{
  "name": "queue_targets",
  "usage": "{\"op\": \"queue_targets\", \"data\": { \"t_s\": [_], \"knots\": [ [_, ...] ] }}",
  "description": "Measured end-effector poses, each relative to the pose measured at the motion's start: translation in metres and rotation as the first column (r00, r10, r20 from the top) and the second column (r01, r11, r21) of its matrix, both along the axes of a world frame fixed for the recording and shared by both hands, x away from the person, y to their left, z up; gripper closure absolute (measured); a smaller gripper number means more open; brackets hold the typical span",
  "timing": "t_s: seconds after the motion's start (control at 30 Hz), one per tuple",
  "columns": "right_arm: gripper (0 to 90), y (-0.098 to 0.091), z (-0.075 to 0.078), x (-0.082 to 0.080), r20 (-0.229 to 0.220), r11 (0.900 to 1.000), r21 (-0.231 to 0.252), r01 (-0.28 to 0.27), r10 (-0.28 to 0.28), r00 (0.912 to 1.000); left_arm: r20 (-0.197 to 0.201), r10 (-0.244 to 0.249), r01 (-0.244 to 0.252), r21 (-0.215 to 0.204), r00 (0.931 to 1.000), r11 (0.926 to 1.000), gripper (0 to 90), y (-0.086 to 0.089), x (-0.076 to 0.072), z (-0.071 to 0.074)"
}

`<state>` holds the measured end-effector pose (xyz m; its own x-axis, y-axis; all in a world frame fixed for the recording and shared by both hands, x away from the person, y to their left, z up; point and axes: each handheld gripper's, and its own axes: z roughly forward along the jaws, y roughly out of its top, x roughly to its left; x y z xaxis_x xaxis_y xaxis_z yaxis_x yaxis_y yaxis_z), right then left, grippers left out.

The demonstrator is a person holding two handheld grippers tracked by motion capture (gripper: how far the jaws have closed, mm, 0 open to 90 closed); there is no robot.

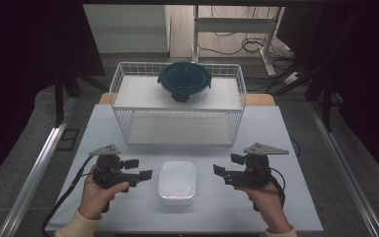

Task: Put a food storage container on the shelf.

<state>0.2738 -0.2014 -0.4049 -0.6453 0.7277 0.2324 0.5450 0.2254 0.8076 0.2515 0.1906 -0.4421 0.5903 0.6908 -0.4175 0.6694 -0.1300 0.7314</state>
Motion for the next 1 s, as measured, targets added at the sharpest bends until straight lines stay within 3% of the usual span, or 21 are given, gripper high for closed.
{"op": "queue_targets", "data": {
  "t_s": [0.17, 0.27, 0.33, 0.57, 0.7, 0.83, 1.0],
  "knots": [
    [19.9, -0.005, -0.009, 0.003, -0.022, 1.0, -0.002, 0.001, -0.001, 0.9998, -0.027, 0.031, -0.031, -0.005, 0.9992, 0.9995, 22.5, 0.004, 0.001, -0.007],
    [19.9, -0.004, -0.018, 0.007, -0.049, 1.0, -0.002, -0.002, 0.002, 0.9988, -0.037, 0.054, -0.053, 0.015, 0.9979, 0.9985, 23.0, 0.005, 0.002, -0.012],
    [20.2, -0.001, -0.021, 0.008, -0.065, 0.9999, -0.003, -0.011, 0.01, 0.9978, -0.062, 0.042, -0.044, -0.025, 0.9972, 0.9987, 24.3, 0.006, 0.003, -0.017],
    [24.9, 0.014, -0.035, 0.012, -0.139, 0.9989, 0.025, -0.039, 0.042, 0.9893, -0.109, 0.038, -0.043, -0.051, 0.9934, 0.9978, 26.6, 0.006, 0.008, -0.026],
    [26.7, 0.025, -0.044, 0.014, -0.175, 0.9979, 0.03, -0.057, 0.062, 0.9827, -0.154, 0.017, -0.031, -0.089, 0.988, 0.9956, 27.7, 0.0, 0.012, -0.032],
    [28.9, 0.035, -0.053, 0.016, -0.206, 0.9962, 0.046, -0.075, 0.082, 0.975, -0.211, -0.024, -0.007, -0.145, 0.9772, 0.9894, 29.3, -0.006, 0.016, -0.039],
    [30.4, 0.043, -0.062, 0.019, -0.243, 0.9963, 0.058, -0.063, 0.075, 0.967, -0.242, -0.035, -0.003, -0.154, 0.9697, 0.9881, 30.9, -0.008, 0.023, -0.046]
  ]
}}
